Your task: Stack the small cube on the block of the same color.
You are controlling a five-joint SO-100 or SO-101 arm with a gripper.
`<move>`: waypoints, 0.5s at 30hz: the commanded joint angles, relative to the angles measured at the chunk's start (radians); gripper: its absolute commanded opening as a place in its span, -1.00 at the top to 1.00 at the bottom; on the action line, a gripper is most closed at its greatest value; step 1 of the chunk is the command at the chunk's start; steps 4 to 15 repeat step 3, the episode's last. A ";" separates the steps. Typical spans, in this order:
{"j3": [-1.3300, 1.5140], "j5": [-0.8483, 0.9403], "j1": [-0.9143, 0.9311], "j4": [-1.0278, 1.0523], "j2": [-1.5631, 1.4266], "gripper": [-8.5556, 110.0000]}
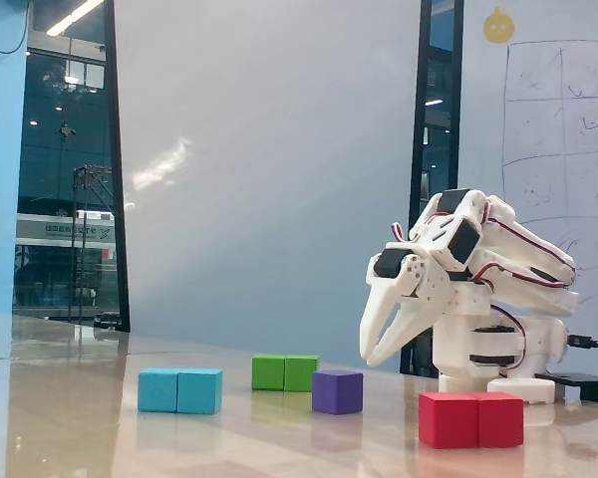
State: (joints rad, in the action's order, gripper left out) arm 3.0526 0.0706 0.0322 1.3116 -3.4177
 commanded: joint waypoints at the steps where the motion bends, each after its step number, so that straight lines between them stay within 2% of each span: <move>1: -0.008 -0.002 0.011 0.000 -0.032 0.85; 15: -0.008 -0.002 0.011 0.000 -0.032 0.85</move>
